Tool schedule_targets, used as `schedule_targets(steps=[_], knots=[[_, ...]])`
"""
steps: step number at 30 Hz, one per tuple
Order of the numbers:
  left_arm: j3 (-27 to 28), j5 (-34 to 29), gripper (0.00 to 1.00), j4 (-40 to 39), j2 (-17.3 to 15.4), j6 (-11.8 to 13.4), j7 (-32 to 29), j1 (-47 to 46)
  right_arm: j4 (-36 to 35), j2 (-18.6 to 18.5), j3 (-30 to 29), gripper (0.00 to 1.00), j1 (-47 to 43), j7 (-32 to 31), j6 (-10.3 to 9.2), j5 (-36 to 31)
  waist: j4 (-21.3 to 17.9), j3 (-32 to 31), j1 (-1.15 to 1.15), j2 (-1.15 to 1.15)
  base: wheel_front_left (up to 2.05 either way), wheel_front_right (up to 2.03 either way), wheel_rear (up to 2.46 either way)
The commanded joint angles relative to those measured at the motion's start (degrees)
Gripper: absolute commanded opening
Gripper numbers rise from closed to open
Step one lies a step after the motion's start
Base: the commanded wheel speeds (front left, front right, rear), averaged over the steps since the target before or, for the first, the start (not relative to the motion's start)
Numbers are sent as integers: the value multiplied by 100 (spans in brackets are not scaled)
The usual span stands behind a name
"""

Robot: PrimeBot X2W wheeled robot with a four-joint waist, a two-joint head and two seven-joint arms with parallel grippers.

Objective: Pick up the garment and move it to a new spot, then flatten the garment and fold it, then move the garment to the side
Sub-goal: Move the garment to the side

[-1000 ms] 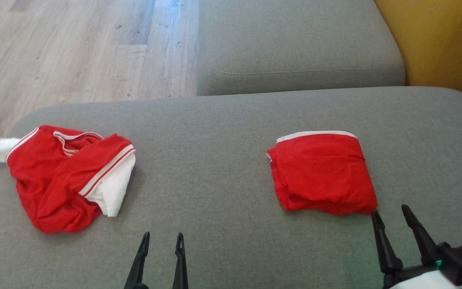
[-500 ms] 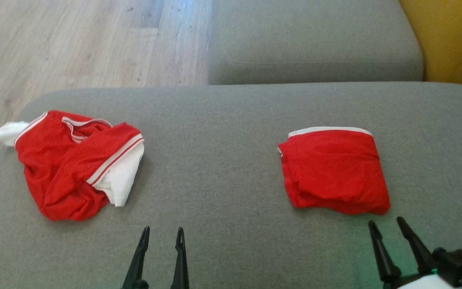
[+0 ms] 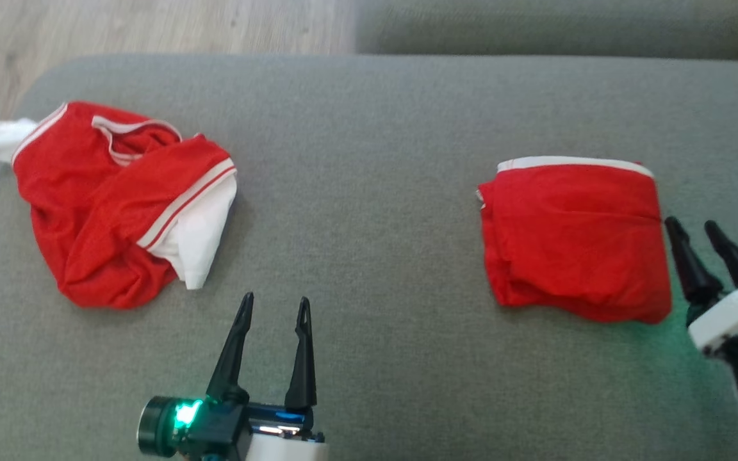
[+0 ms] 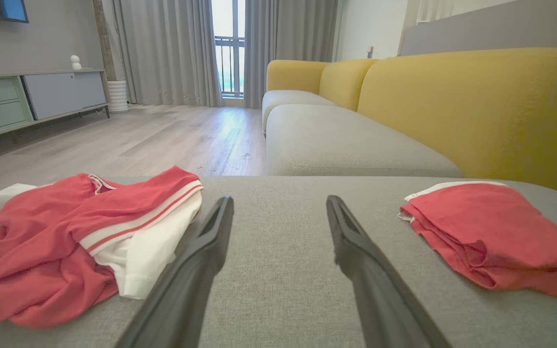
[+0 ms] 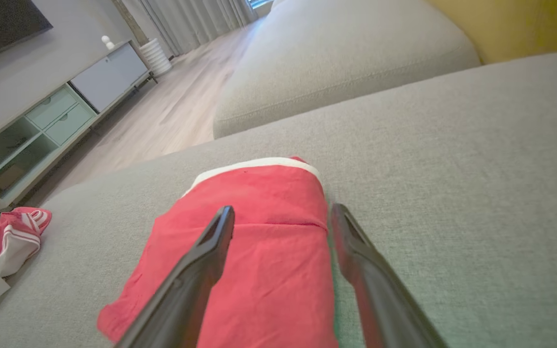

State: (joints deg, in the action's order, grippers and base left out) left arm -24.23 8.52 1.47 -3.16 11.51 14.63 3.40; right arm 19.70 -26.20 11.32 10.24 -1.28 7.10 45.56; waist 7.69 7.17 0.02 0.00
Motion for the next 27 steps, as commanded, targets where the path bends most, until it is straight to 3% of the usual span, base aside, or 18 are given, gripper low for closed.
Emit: schedule_targets(steps=[1,7,12,13,14,15,16,21,27], knots=[[106,-23,100,-135,28,-26,37,-216,-41,-263,94,100,216,-182,39,238,74,162,-2,0,0,0,0],[11,48,100,-122,28,-55,37,-392,331,-567,261,100,469,-812,39,794,131,376,-2,0,0,0,0],[-40,115,100,-143,28,-71,37,-504,608,-627,429,97,606,-934,39,1044,130,520,-2,0,0,0,0],[-52,127,100,-149,28,-72,37,-525,630,-617,478,80,643,-943,39,1091,123,549,-2,0,0,0,0],[-62,140,100,-154,28,-73,37,-544,641,-607,527,42,680,-949,39,1144,112,576,-2,0,0,0,0],[-69,154,100,-156,28,-73,37,-562,642,-609,584,16,715,-963,39,1193,100,602,-2,0,0,0,0],[-72,189,100,-159,28,-77,37,-574,633,-626,647,0,750,-975,39,1226,84,631,-2,0,0,0,0],[-77,448,100,-242,28,-83,37,-643,604,-761,815,0,890,-864,39,1273,-3,740,-2,0,0,0,0],[-143,676,100,-466,28,-76,37,-813,637,-1276,825,0,1107,-552,39,1117,-231,988,-2,0,0,0,0]])
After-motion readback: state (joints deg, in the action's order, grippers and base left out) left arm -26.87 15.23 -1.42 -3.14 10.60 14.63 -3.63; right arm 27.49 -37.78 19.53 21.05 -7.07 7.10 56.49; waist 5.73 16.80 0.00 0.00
